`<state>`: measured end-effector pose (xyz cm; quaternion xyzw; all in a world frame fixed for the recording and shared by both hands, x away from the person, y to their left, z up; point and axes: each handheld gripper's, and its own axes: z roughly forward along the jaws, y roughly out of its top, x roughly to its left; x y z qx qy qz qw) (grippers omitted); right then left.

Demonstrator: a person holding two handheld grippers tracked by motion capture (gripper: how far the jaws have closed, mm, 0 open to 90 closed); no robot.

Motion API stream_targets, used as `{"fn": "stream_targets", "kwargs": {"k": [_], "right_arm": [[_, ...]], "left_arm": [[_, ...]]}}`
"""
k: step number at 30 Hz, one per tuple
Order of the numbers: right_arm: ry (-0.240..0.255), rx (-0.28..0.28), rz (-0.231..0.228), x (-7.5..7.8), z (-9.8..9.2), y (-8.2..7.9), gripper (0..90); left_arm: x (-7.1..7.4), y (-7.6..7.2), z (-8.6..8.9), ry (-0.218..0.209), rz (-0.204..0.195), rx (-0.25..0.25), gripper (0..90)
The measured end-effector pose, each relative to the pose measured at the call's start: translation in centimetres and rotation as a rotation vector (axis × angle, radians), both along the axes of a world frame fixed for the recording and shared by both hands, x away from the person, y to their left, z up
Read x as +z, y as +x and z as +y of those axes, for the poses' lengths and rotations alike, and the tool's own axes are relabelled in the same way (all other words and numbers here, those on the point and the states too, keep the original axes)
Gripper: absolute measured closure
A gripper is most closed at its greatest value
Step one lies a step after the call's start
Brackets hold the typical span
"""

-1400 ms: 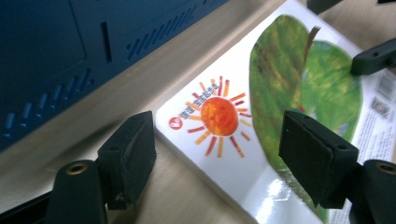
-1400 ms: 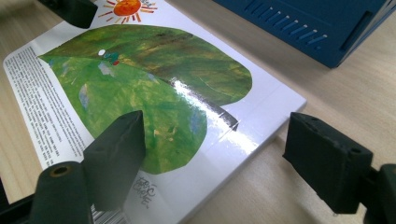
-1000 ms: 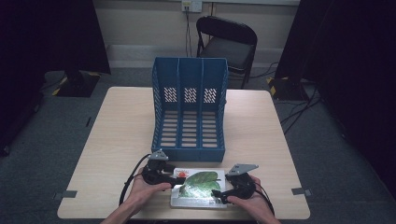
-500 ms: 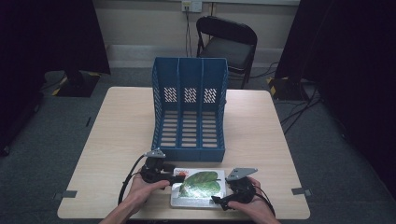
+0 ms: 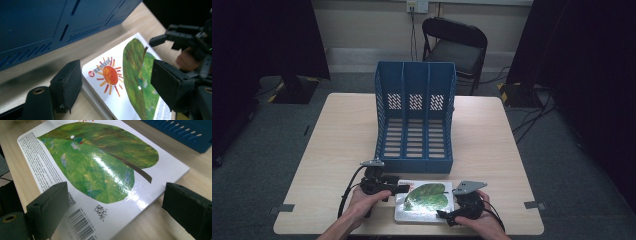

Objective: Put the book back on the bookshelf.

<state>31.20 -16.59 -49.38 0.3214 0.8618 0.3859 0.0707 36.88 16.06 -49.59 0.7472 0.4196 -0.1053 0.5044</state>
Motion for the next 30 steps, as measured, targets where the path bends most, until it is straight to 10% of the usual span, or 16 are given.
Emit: {"fn": "stream_targets", "kwargs": {"k": [9, 16, 18, 30], "right_arm": [[0.011, 0.0, 0.005, 0.0, 0.0, 0.1, 6.0], [0.015, -0.001, 0.006, 0.0, 0.1, 0.2, 6.3], [0.01, -0.002, 0.004, 0.0, 0.1, 0.2, 6.5], [0.017, -0.018, 0.01, 0.0, 0.0, 0.4, 7.4]], "left_arm": [[-1.0, 0.1, 0.4, -0.125, 0.134, 0.018, 37.0], [-0.7, -0.2, 0.2, -0.055, 0.086, 0.009, 43.2], [-0.6, -0.4, -0.1, 0.038, 0.034, -0.003, 49.2], [-0.6, -0.3, 0.0, 0.054, 0.045, -0.037, 64.0]]}}
